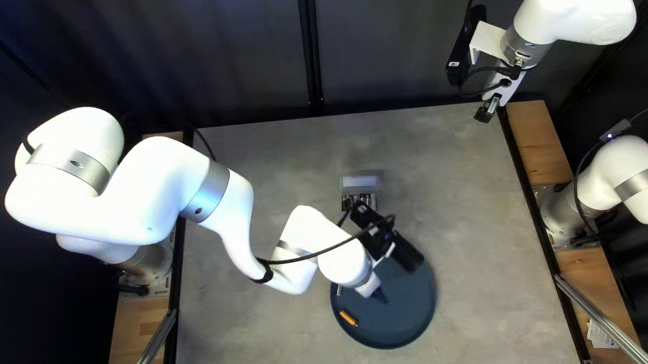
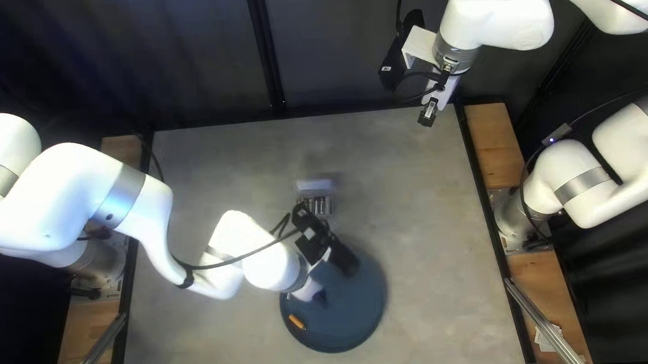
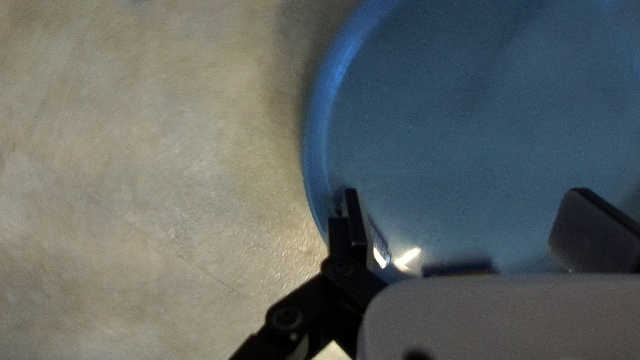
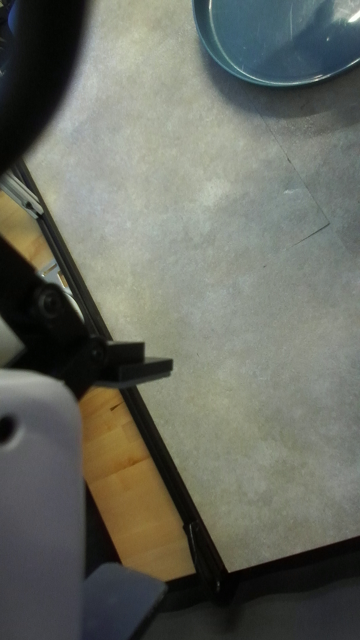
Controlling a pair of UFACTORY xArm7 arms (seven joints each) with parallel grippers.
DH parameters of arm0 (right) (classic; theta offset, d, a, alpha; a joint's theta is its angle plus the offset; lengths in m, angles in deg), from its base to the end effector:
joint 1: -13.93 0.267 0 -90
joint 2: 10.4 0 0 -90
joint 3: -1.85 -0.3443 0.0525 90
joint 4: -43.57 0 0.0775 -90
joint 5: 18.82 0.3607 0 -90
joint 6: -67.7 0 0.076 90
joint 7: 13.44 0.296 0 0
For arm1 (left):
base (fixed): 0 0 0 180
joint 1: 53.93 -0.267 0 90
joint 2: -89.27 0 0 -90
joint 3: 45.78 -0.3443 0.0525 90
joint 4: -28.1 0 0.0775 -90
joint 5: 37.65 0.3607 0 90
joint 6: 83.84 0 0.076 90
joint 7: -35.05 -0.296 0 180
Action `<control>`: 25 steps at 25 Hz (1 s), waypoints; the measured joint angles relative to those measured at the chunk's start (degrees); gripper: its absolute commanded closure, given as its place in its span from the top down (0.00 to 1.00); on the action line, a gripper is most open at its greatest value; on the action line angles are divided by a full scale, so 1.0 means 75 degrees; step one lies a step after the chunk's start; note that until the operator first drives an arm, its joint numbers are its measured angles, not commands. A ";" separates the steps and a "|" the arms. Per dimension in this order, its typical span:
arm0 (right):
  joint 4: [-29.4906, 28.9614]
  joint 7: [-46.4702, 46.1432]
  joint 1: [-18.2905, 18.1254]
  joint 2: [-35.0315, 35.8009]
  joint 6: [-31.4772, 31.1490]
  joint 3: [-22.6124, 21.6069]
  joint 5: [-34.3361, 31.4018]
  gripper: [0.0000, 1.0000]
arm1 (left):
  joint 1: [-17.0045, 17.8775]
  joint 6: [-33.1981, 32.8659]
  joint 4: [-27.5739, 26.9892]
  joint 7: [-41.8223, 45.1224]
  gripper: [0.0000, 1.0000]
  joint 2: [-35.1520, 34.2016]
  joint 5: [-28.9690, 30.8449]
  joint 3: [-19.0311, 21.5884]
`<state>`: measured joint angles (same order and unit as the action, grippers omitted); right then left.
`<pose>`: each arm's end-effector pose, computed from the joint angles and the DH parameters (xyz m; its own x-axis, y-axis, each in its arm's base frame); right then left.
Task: Pick up the batteries from the table and place them into the container
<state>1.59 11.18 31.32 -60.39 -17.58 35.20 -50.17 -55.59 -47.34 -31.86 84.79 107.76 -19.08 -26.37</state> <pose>0.2273 -0.1957 0.2825 0.8787 -0.4715 0.0754 -0.4768 -0.8746 0.0882 0.5458 -0.1472 0.0804 0.9348 0.3205 0.1528 0.3237 -0.9462 0.0043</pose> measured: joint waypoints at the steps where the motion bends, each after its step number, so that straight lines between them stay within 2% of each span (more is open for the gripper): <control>1: 0.0000 0.0000 0.0000 0.0000 0.0000 0.0000 0.0000 1.00 | -0.0085 -0.0068 0.0025 -0.0406 1.00 0.0054 -0.0028 0.0073; 5: 0.0000 0.0000 0.0000 0.0000 0.0000 0.0000 0.0000 1.00 | -0.0412 -0.0188 -0.0090 -0.1699 1.00 0.0315 -0.0257 0.0385; 12: 0.0000 0.0000 0.0000 0.0000 0.0000 0.0000 0.0000 1.00 | -0.0434 -0.0146 -0.0356 -0.2195 1.00 0.0765 -0.0147 0.0432; 20: 0.0000 0.0000 0.0000 0.0000 0.0000 0.0000 0.0000 1.00 | -0.1202 -0.0434 0.0544 -0.3939 1.00 0.0264 -0.0251 0.0625; 25: 0.0000 0.0000 0.0000 0.0000 0.0000 0.0000 0.0000 1.00 | -0.1168 -0.0540 0.0800 -0.4448 1.00 0.0007 0.0053 0.0767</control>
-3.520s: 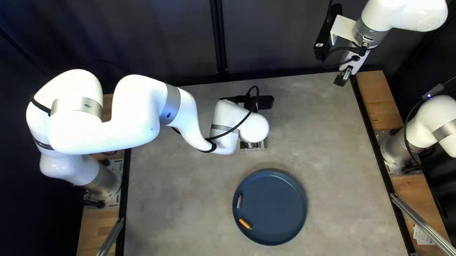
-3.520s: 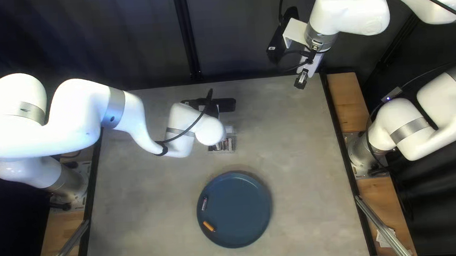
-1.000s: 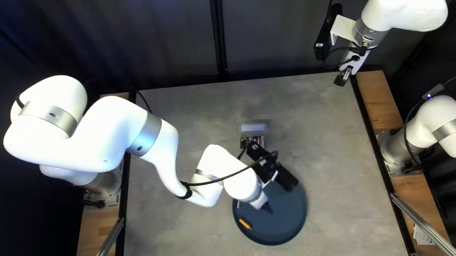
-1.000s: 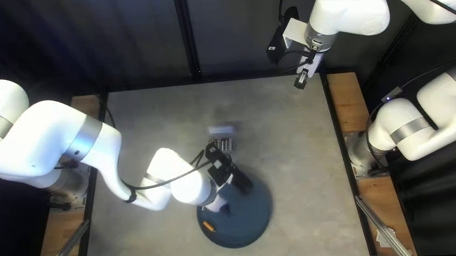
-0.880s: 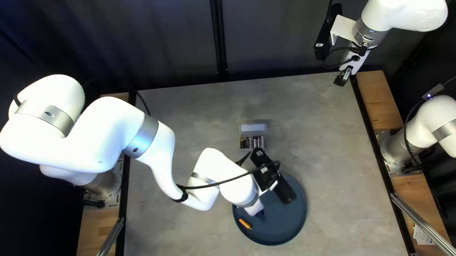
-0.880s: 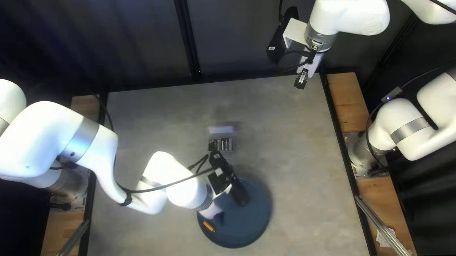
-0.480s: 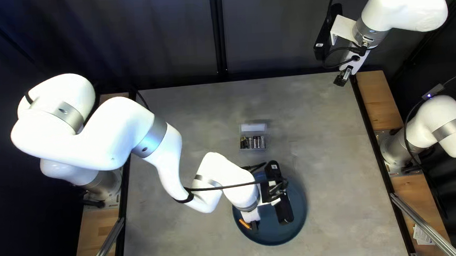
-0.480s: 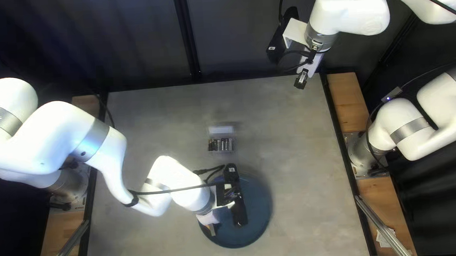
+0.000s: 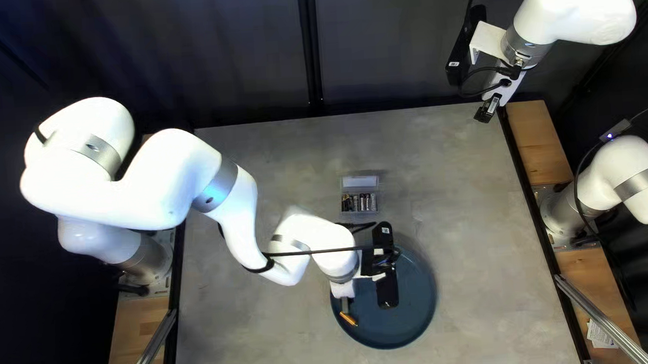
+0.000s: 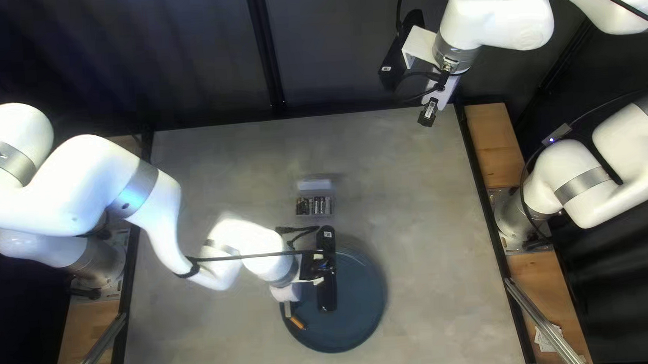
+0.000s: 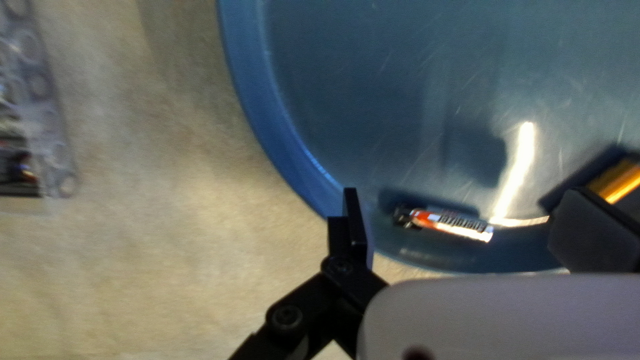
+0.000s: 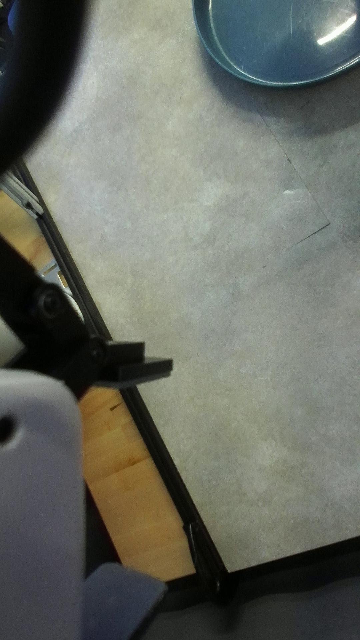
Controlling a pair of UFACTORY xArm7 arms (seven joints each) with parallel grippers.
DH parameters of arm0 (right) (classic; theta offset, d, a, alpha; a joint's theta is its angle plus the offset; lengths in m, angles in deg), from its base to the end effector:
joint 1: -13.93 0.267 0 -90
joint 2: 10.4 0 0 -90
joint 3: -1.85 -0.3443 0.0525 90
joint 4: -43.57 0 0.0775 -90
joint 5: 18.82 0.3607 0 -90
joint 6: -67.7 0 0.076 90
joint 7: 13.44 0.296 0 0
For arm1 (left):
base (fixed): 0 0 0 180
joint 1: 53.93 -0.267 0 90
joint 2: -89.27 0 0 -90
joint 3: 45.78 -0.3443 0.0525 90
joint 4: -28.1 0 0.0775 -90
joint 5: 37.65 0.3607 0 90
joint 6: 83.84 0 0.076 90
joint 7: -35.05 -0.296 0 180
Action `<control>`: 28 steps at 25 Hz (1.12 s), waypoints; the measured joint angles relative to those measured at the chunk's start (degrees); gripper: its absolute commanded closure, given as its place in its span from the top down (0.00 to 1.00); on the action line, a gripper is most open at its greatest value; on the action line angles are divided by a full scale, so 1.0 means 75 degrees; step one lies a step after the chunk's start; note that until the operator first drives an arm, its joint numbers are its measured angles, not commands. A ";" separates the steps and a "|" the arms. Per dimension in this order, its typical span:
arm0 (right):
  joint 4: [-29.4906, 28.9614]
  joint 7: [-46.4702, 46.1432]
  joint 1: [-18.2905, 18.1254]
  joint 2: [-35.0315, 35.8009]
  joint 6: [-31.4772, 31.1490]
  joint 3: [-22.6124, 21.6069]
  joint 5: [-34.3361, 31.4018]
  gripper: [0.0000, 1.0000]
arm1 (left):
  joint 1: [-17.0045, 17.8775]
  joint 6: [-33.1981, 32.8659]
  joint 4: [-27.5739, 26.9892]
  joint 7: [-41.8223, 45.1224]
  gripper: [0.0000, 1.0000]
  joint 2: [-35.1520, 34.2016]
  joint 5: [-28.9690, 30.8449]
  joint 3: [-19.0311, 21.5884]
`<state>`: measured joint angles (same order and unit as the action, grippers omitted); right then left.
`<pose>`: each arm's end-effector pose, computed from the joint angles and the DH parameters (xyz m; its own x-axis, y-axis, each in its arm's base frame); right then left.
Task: Pick up the batteries from the table and place them into the container
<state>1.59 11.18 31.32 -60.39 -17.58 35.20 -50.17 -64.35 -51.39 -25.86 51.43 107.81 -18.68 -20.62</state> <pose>0.2273 -0.1957 0.2825 0.8787 -0.4715 0.0754 -0.4768 -0.8746 0.0882 0.5187 -0.1236 0.0521 0.9707 -0.2162 0.1047 -0.2133 -0.9762 -0.0384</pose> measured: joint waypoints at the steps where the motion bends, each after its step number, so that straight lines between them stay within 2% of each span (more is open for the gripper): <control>1: 0.0000 0.0000 0.0000 0.0000 0.0000 0.0000 0.0000 1.00 | 0.0048 -0.0034 0.0024 -0.0031 1.00 0.0009 0.0109 0.0001; 10: 0.0000 0.0000 0.0000 0.0000 0.0000 0.0000 0.0000 1.00 | 0.0326 -0.0283 0.0079 -0.0008 1.00 0.0085 0.0819 -0.0143; 28: 0.0000 0.0000 0.0000 0.0000 0.0000 0.0000 0.0000 1.00 | 0.0094 -0.0361 -0.0207 -0.0442 1.00 0.0473 0.0749 -0.0175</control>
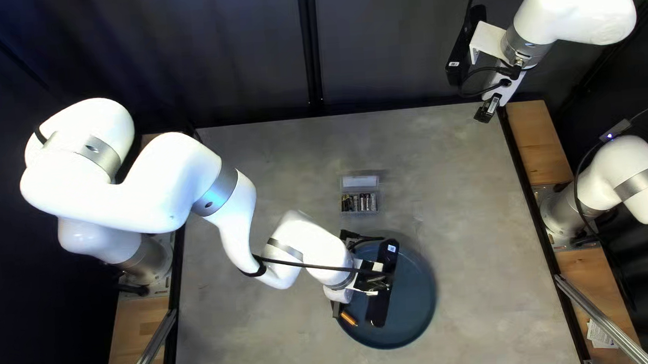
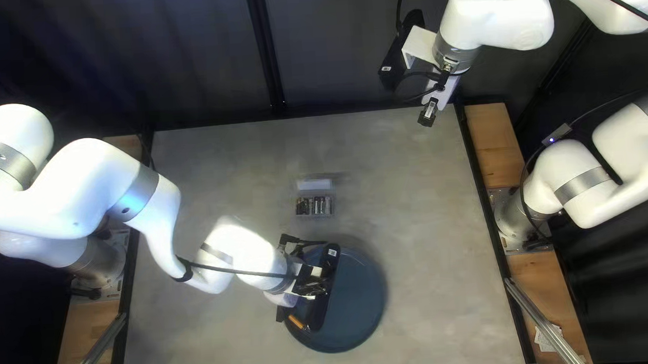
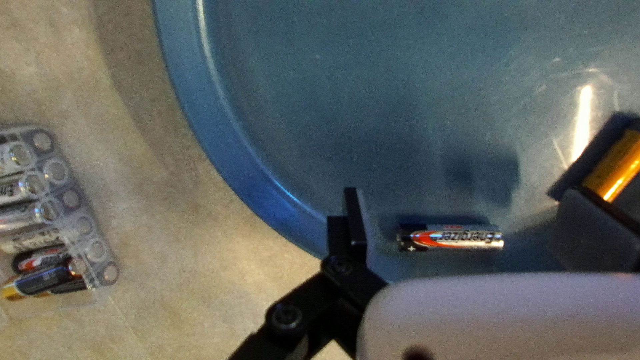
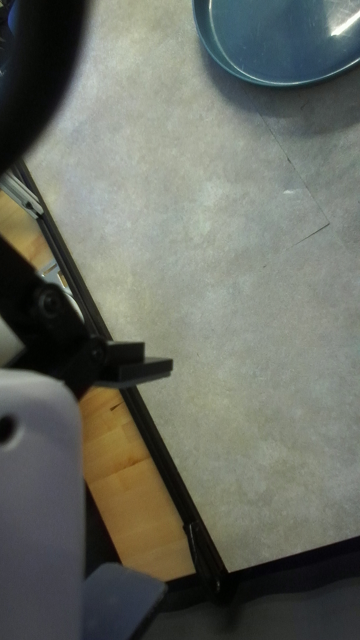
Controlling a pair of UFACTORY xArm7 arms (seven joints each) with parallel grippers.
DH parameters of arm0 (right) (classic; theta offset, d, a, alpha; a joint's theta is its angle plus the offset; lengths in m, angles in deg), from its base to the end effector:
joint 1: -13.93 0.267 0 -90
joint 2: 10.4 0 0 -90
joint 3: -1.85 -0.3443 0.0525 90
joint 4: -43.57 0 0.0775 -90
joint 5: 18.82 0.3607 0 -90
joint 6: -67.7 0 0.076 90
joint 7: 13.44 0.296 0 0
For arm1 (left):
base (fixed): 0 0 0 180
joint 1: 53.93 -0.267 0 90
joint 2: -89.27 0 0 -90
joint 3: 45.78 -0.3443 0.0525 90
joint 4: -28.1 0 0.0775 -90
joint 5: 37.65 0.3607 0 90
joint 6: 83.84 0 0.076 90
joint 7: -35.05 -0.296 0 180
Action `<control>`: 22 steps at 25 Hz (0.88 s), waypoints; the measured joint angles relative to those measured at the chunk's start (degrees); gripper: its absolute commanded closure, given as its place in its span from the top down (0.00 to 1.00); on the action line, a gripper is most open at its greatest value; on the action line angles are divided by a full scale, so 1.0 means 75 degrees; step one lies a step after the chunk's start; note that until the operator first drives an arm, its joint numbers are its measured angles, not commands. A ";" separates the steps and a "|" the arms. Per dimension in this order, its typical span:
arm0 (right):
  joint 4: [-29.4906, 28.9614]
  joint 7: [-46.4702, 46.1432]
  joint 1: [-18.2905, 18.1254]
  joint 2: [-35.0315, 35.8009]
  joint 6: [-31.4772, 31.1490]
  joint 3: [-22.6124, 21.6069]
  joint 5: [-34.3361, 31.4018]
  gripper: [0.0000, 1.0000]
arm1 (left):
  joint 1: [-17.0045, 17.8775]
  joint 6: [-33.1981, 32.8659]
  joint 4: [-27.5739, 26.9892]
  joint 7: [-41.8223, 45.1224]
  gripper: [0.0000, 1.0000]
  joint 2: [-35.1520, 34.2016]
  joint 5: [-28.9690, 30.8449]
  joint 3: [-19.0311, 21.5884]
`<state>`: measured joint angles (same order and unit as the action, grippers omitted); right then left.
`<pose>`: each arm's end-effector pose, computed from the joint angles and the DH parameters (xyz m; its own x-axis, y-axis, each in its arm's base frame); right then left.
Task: Pick up the batteries from the table and place them into the container
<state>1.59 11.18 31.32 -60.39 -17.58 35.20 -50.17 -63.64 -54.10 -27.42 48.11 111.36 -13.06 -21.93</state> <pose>0.2273 -0.1957 0.2825 0.8787 -0.4715 0.0754 -0.4768 -0.8746 0.0882 0.5362 -0.1211 0.0355 0.9323 -0.3403 0.1230 -0.3335 -0.9399 -0.0726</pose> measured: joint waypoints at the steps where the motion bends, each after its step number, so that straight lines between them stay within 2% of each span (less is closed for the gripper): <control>1: 0.0000 0.0000 0.0000 0.0000 0.0000 0.0000 0.0000 1.00 | 0.0005 0.0017 -0.0003 -0.0004 1.00 0.0002 0.0000 0.0004; 22: 0.0000 0.0000 0.0000 0.0000 0.0000 0.0000 0.0000 1.00 | -0.0005 0.0043 -0.0053 -0.0058 1.00 0.0194 0.0001 -0.0024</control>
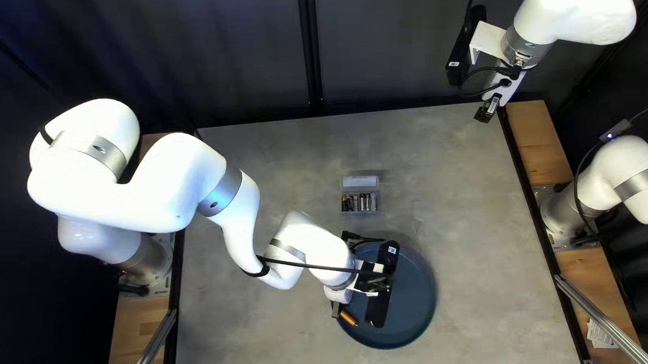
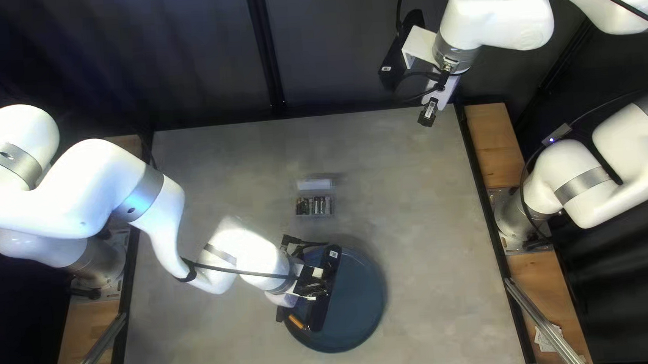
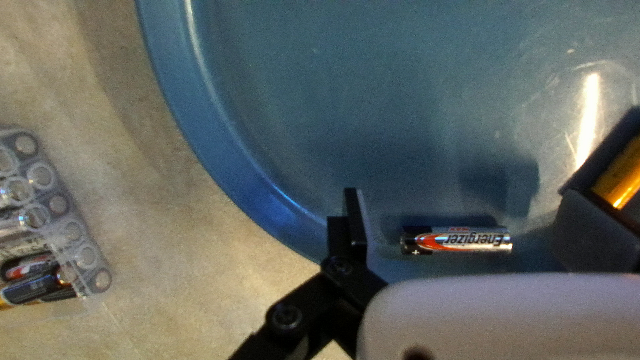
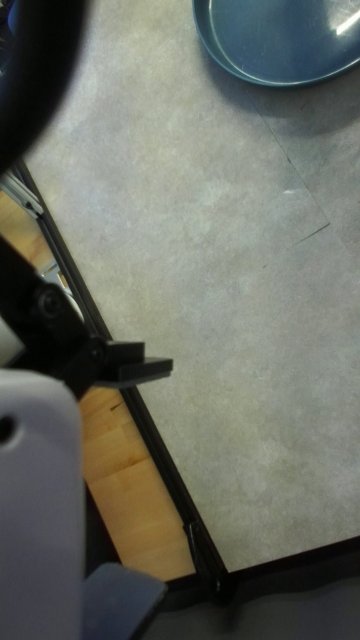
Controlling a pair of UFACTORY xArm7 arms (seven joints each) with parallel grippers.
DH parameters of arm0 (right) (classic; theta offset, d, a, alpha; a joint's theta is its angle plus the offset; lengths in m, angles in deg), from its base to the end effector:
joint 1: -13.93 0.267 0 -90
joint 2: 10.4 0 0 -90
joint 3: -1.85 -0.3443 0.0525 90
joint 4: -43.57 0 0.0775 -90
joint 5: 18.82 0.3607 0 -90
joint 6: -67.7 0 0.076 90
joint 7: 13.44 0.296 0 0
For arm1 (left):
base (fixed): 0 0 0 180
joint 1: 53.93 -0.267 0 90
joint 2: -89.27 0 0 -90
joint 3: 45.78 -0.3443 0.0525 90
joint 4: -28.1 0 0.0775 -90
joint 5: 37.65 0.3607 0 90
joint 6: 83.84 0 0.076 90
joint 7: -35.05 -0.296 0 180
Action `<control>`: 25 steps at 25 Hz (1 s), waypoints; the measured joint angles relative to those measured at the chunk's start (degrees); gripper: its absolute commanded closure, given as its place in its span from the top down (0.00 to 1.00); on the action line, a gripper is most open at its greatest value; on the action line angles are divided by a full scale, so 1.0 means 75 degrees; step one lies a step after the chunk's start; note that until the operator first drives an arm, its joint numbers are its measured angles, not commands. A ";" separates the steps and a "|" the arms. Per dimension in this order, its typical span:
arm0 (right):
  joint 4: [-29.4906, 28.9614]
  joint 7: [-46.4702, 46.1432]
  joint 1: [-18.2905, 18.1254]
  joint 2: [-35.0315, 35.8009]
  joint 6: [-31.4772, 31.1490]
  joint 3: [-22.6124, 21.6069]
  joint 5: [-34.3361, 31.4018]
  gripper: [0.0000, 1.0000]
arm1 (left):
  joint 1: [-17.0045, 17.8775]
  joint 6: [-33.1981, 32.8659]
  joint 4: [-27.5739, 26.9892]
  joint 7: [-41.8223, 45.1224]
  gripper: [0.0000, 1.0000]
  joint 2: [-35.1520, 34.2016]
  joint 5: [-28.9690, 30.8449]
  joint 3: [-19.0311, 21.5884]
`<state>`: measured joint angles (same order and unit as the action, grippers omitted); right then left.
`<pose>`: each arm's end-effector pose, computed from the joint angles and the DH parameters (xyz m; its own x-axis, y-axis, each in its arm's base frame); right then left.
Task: Pick up the batteries from the table and place them into the container
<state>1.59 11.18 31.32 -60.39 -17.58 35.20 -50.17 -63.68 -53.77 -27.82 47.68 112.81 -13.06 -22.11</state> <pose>0.2273 -0.1957 0.2825 0.8787 -0.4715 0.0754 -0.4768 -0.8746 0.0882 0.5330 -0.1194 0.0244 0.9341 -0.3423 0.1013 -0.3372 -0.9392 -0.0643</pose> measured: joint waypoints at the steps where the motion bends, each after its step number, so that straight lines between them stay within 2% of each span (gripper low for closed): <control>1: 0.0000 0.0000 0.0000 0.0000 0.0000 0.0000 0.0000 1.00 | -0.0012 0.0013 -0.0022 -0.0019 1.00 0.0027 -0.0012 0.0000; 3: 0.0000 0.0000 0.0000 0.0000 0.0000 0.0000 0.0000 1.00 | -0.0035 0.0045 -0.0066 -0.0051 1.00 0.0091 -0.0035 -0.0005; 4: 0.0000 0.0000 0.0000 0.0000 0.0000 0.0000 0.0000 1.00 | -0.0043 0.0069 -0.0089 -0.0063 0.92 0.0121 -0.0048 -0.0007; 5: 0.0000 0.0000 0.0000 0.0000 0.0000 0.0000 0.0000 1.00 | -0.0051 0.0094 -0.0107 -0.0073 0.89 0.0142 -0.0063 -0.0008; 6: 0.0000 0.0000 0.0000 0.0000 0.0000 0.0000 0.0000 1.00 | -0.0062 0.0121 -0.0117 -0.0085 0.43 0.0151 -0.0084 -0.0005; 7: 0.0000 0.0000 0.0000 0.0000 0.0000 0.0000 0.0000 1.00 | -0.0076 0.0147 -0.0120 -0.0094 0.08 0.0153 -0.0106 -0.0001; 8: 0.0000 0.0000 0.0000 0.0000 0.0000 0.0000 0.0000 1.00 | -0.0088 0.0169 -0.0121 -0.0101 0.00 0.0151 -0.0124 0.0003; 16: 0.0000 0.0000 0.0000 0.0000 0.0000 0.0000 0.0000 1.00 | -0.0058 0.0340 -0.0110 -0.0010 0.00 0.0007 -0.0224 0.0065; 22: 0.0000 0.0000 0.0000 0.0000 0.0000 0.0000 0.0000 1.00 | 0.0042 0.0734 -0.0203 0.0209 0.00 -0.0527 -0.0295 0.0158; 25: 0.0000 0.0000 0.0000 0.0000 0.0000 0.0000 0.0000 1.00 | 0.0021 0.0845 -0.0248 0.0474 0.00 -0.0803 -0.0214 0.0029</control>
<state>1.59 11.18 31.32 -60.39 -17.58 35.20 -50.17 -63.53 -47.44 -29.68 51.23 106.79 -14.66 -21.89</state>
